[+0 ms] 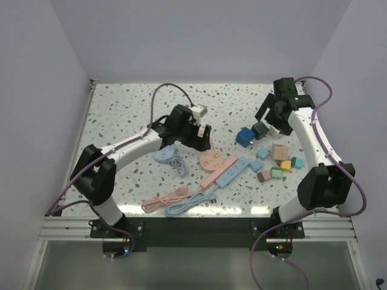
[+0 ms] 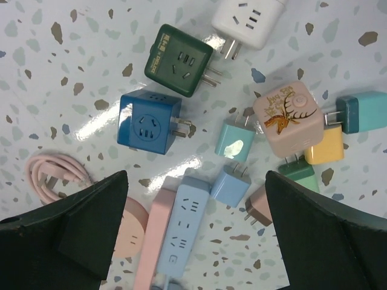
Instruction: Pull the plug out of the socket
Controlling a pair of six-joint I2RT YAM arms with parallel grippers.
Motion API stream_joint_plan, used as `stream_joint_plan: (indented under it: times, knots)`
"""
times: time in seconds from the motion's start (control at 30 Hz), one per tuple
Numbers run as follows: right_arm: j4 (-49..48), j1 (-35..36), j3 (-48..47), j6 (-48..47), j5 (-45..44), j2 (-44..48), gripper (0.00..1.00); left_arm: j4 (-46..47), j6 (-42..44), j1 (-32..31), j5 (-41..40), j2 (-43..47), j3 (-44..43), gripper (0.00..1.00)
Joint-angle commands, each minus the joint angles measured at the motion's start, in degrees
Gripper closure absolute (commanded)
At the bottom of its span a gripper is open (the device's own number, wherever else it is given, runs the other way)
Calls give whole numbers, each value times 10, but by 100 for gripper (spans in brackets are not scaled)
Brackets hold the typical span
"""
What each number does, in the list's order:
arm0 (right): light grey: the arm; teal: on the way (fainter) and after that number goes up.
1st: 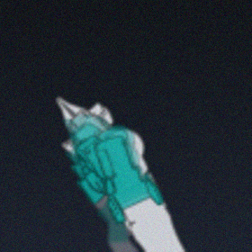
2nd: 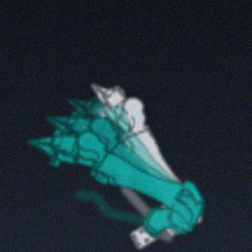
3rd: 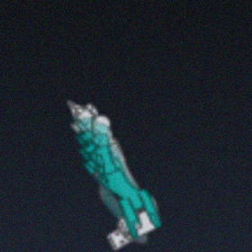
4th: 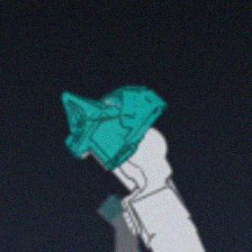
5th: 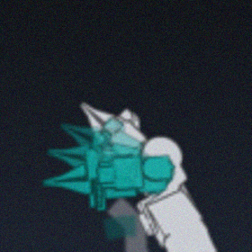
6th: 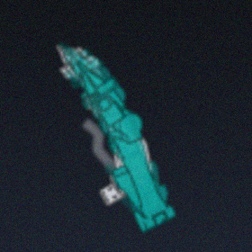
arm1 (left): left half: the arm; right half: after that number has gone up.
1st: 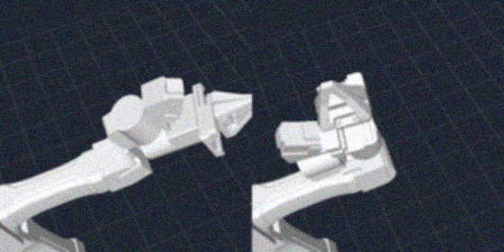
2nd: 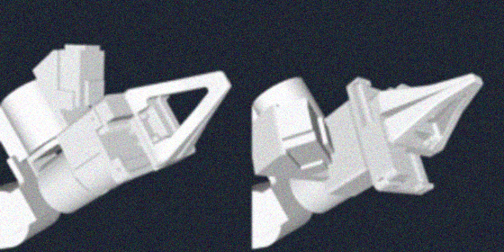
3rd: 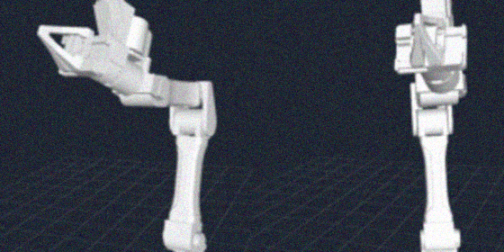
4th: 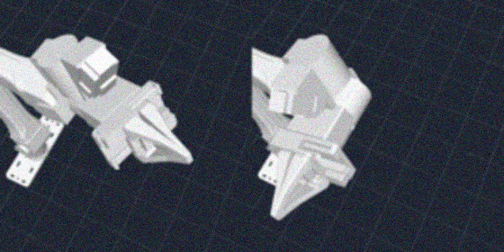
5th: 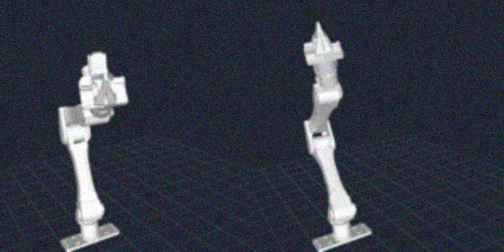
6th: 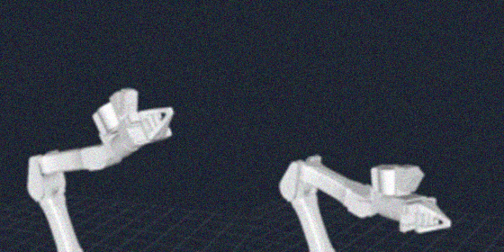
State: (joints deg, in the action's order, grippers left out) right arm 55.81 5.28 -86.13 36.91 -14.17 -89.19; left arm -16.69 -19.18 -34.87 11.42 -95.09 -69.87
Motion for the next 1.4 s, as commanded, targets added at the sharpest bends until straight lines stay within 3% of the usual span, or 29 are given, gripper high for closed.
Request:
stream_joint_plan:
  times: [0.0, 0.2, 0.47, 0.83, 1.03, 1.2, 1.37]
  knots:
    - [11, -2, 13, 16, 16, 22, 1, -48, 43, -65, -23, -34, -26, 0]
    - [4, -3, 47, 20, 15, 50, 1, -92, 77, -185, -112, -114, -110, 0]
    - [4, -6, 75, 17, 15, 71, 1, -98, 81, -244, -159, -192, -149, 0]
    - [-8, -14, 98, 12, 26, 74, 1, -92, 97, -318, -175, -228, -166, 4]
    - [-12, -18, 98, 10, 32, 67, 1, -75, 98, -319, -177, -251, -142, 14]
    - [-18, -19, 102, 10, 39, 65, 1, -58, 94, -293, -201, -269, -121, 32]
    - [-30, -19, 105, 8, 53, 63, 1, -33, 77, -224, -214, -240, -76, 58]
